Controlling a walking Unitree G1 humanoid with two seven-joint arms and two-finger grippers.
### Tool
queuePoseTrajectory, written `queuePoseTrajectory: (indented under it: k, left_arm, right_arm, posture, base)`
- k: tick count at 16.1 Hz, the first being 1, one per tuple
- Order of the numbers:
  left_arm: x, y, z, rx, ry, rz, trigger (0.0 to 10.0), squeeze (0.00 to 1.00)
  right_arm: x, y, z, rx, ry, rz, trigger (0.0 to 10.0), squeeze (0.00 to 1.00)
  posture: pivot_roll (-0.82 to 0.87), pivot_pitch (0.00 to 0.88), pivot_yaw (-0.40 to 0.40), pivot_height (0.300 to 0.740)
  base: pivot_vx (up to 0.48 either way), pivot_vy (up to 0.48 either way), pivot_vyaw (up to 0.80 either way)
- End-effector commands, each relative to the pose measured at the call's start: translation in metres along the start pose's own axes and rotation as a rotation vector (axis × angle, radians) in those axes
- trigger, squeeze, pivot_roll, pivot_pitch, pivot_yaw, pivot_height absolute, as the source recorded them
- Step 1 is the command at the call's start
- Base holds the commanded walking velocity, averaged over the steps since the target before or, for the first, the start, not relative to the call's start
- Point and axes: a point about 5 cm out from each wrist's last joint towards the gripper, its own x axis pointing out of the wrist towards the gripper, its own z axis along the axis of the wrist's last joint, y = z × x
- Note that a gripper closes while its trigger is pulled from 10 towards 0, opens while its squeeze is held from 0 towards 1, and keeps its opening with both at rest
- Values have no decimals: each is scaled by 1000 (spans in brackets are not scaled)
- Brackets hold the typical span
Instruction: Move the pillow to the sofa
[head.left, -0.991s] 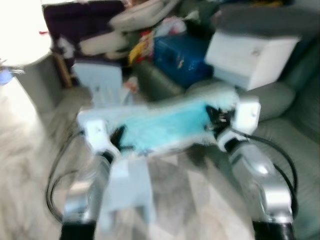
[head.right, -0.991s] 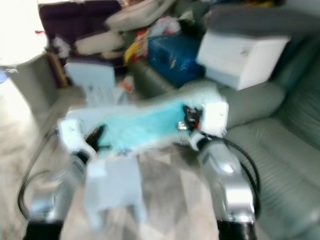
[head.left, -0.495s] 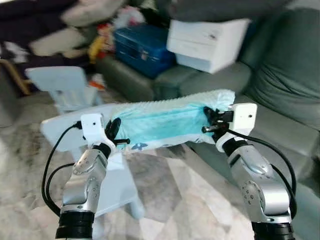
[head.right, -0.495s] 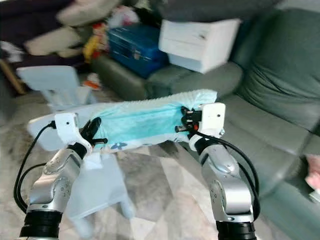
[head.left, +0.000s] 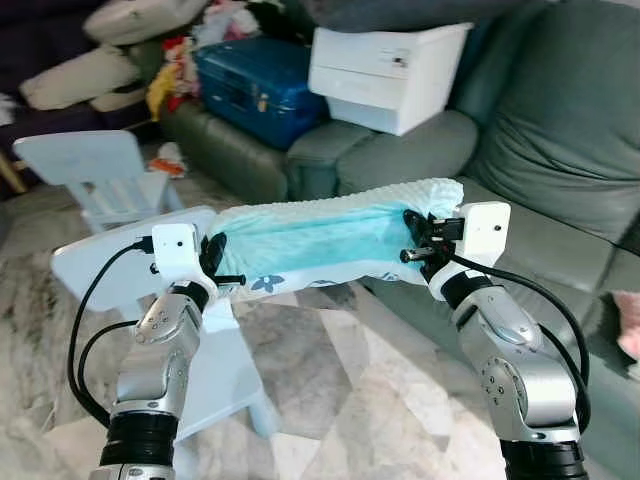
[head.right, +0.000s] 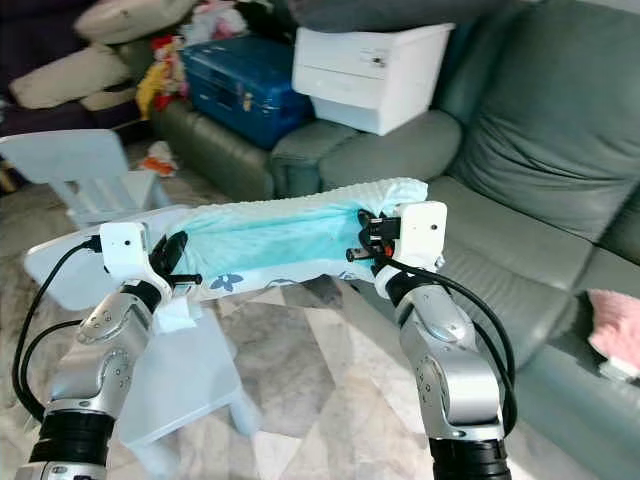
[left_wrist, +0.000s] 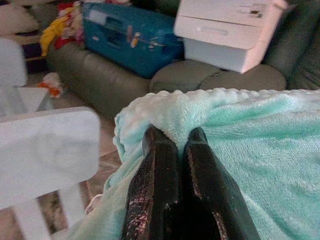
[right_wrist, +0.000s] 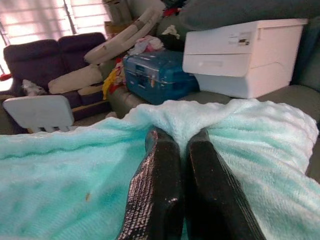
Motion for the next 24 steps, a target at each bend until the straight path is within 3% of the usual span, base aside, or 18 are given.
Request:
queuePoseTrajectory:
  k: [1, 5, 10, 24]
  left_arm:
    - [1, 6, 3, -11, -12, 13, 10000, 0]
    - [-2, 3, 3, -78, -23, -37, 10000, 0]
    - [-3, -3, 1, -76, -15, -64, 10000, 0]
    - [-5, -7, -2, -98, 2, -101, 10000, 0]
  right_arm:
    - [1, -2, 6, -5, -25, -10, 10000, 0]
    - [1, -1, 6, -4, -27, -10, 10000, 0]
    - [1, 0, 6, -2, -30, -8, 10000, 0]
    - [0, 2, 5, 1, -31, -5, 10000, 0]
  posture:
    - [-191, 0, 30, 740]
    - [-193, 0, 32, 740]
    - [-191, 0, 33, 740]
    - [-191, 0, 33, 740]
  base:
    - [0, 0, -800]
    - [0, 0, -800]
    - [0, 0, -800]
    - [259, 0, -780]
